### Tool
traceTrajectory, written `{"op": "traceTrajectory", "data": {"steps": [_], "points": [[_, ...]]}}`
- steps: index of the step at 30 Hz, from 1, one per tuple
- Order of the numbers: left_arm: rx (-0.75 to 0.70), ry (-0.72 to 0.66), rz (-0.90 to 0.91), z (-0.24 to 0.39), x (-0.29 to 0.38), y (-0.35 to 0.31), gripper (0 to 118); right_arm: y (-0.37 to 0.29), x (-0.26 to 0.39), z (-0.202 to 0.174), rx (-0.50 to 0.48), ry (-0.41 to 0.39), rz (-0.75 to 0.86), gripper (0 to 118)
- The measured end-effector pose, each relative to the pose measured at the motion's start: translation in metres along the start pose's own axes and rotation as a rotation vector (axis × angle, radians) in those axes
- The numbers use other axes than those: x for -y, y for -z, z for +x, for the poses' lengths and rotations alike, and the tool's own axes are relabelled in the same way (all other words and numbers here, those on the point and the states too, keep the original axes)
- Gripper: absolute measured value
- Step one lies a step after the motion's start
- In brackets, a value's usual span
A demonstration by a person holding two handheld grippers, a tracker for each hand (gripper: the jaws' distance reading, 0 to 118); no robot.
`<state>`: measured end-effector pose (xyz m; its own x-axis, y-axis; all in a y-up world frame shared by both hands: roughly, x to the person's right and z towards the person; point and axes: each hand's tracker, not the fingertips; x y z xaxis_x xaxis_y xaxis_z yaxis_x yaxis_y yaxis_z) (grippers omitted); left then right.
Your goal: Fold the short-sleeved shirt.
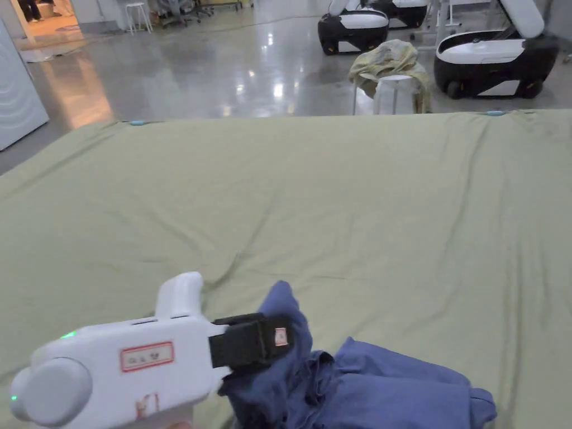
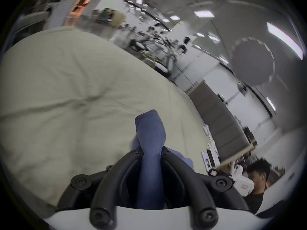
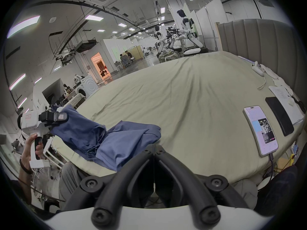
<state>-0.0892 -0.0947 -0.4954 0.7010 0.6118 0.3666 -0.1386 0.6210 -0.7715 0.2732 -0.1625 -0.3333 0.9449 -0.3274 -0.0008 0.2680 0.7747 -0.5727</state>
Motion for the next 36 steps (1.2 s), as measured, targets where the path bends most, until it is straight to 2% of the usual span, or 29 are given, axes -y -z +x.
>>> {"op": "traceTrajectory", "data": {"steps": [3, 7, 8, 9, 10, 12, 13, 15, 16, 17, 18, 19, 20, 22, 23, 25, 29, 30, 31, 33, 35, 36], "points": [[0.034, 0.029, -0.131, 0.016, 0.018, 0.072, 14, -0.010, 0.002, -0.003, 0.009, -0.022, 0.011, 0], [0.067, 0.097, -0.235, 0.043, 0.032, 0.123, 17, -0.021, 0.004, -0.005, 0.036, -0.012, 0.012, 0], [0.087, 0.071, -0.255, 0.045, 0.032, 0.126, 28, -0.023, 0.006, -0.002, 0.044, -0.001, 0.013, 0], [0.123, 0.040, -0.246, 0.043, 0.031, 0.123, 54, -0.024, 0.008, 0.002, 0.052, 0.014, 0.014, 0], [0.165, 0.017, -0.228, 0.041, 0.028, 0.117, 62, -0.025, 0.008, 0.006, 0.056, 0.025, 0.014, 0], [0.221, -0.019, -0.181, 0.029, 0.021, 0.103, 62, -0.025, 0.010, 0.014, 0.066, 0.046, 0.012, 0], [0.227, -0.033, -0.150, 0.024, 0.018, 0.098, 61, -0.024, 0.012, 0.015, 0.066, 0.048, 0.018, 0], [0.210, -0.031, -0.086, 0.009, 0.013, 0.092, 49, -0.025, 0.011, 0.017, 0.055, 0.047, 0.024, 0], [0.193, -0.030, -0.082, 0.008, 0.014, 0.098, 49, -0.025, 0.011, 0.016, 0.054, 0.045, 0.023, 0], [0.128, -0.033, -0.075, 0.006, 0.019, 0.105, 25, -0.024, 0.010, 0.015, 0.055, 0.044, 0.022, 0], [0.149, -0.022, -0.120, 0.003, 0.026, 0.119, 5, -0.023, 0.009, 0.013, 0.055, 0.043, 0.018, 0], [0.197, -0.012, -0.213, 0.004, 0.036, 0.135, 5, -0.022, 0.008, 0.012, 0.053, 0.045, 0.014, 0], [0.183, -0.016, -0.289, 0.005, 0.048, 0.151, 5, -0.021, 0.008, 0.010, 0.047, 0.046, 0.009, 0], [0.047, 0.065, -0.371, 0.005, 0.070, 0.179, 4, -0.020, 0.007, 0.006, 0.040, 0.046, -0.002, 0], [0.036, 0.083, -0.382, 0.007, 0.080, 0.187, 4, -0.019, 0.007, 0.003, 0.036, 0.039, -0.012, 0], [0.103, 0.001, -0.300, 0.005, 0.073, 0.178, 4, -0.015, 0.007, -0.004, 0.032, 0.004, -0.039, 0], [0.100, 0.051, -0.289, 0.013, 0.050, 0.145, 4, 0.013, -0.004, -0.021, -0.059, -0.072, -0.094, 0], [0.076, 0.086, -0.233, 0.012, 0.042, 0.128, 6, 0.024, -0.008, -0.023, -0.082, -0.086, -0.096, 0], [0.068, 0.086, -0.200, 0.009, 0.034, 0.114, 16, 0.034, -0.014, -0.027, -0.100, -0.089, -0.097, 0], [0.073, 0.048, -0.123, -0.005, 0.022, 0.078, 44, 0.060, -0.027, -0.035, -0.128, -0.069, -0.130, 0], [0.068, 0.024, -0.065, -0.023, 0.012, 0.048, 56, 0.091, -0.031, -0.033, -0.118, -0.045, -0.202, 0], [0.059, 0.006, -0.059, -0.034, 0.009, 0.035, 60, 0.111, -0.029, -0.031, -0.081, -0.055, -0.281, 0]]}}
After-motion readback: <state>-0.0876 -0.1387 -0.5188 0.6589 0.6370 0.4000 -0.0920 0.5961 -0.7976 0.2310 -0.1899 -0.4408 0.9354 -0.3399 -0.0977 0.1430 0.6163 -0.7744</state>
